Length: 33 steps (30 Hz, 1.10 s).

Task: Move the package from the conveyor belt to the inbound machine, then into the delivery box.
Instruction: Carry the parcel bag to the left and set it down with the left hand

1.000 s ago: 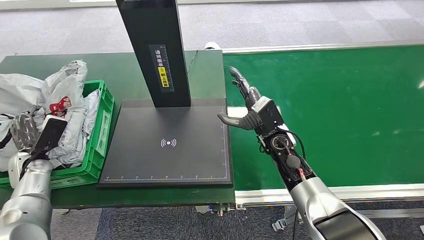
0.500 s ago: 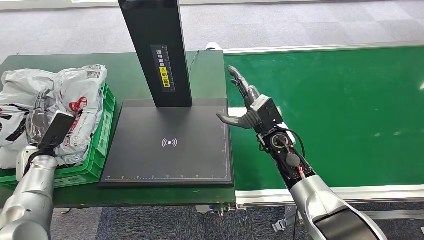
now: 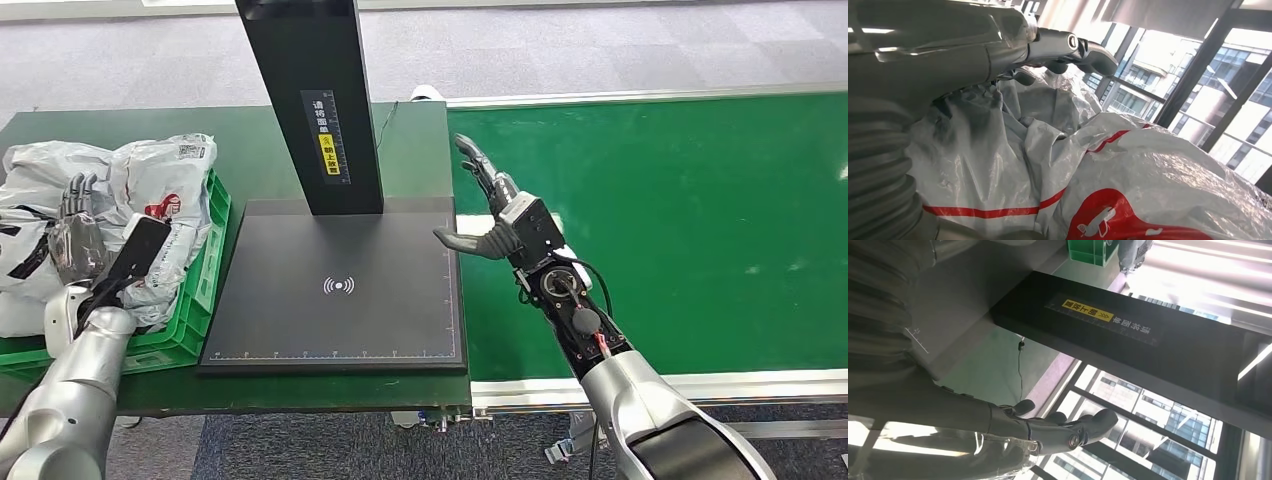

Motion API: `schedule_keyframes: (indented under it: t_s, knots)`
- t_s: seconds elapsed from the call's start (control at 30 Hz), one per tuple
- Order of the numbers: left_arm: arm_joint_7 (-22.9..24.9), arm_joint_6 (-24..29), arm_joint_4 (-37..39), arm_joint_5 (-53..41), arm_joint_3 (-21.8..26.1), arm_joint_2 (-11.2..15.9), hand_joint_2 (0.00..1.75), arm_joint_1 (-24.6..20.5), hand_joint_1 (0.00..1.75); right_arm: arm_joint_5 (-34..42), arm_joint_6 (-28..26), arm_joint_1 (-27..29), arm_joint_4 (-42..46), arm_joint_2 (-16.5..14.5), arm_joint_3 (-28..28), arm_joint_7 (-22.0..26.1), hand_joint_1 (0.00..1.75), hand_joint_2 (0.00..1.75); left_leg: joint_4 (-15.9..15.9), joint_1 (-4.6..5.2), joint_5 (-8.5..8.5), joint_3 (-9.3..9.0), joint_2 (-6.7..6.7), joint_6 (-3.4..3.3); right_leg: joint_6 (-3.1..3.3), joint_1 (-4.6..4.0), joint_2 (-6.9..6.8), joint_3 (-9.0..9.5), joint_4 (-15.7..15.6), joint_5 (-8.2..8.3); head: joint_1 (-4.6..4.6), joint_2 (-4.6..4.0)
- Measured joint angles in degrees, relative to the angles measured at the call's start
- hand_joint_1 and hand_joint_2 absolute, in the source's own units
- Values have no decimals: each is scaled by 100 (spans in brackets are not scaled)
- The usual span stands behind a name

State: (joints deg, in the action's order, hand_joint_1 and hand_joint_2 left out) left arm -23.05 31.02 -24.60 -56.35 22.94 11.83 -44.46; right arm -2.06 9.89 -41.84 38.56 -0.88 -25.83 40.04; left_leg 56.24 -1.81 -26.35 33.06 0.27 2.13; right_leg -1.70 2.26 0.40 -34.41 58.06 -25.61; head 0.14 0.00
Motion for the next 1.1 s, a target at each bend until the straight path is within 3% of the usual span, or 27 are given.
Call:
schedule_keyframes:
  t_s: [0.2, 0.27, 0.63, 1.1]
  knots:
    - [-1358, 820, -133, 1492, 52, -109, 175, 219, 0, -32, -40, 15, 0, -7, -33, 0, 0, 175, 0, 0, -1, 3, 8, 1, 0, 0, 5, -6, 0, 0, 2, 0]
    - [-1533, 871, -301, 1718, 120, -146, 175, 323, 0, -49, -52, 15, -3, -16, -40, -1, 0, 175, 0, 0, -2, 6, 11, 1, 0, 0, 8, -12, 0, 0, 1, 0]
    - [-1552, 881, -1415, 1957, 404, -369, 175, 830, 0, -76, -73, 14, -46, -75, -93, 0, 0, 175, 0, -1, -2, 20, 11, 2, 0, -2, 13, -25, 0, 0, 1, 0]
    - [-1553, 882, -1687, 2065, 492, -463, 175, 957, 0, -76, -72, 12, -63, -99, -135, -1, 0, 175, 0, -1, -2, 20, 11, 2, 0, -2, 13, -26, 0, 0, 1, 0]
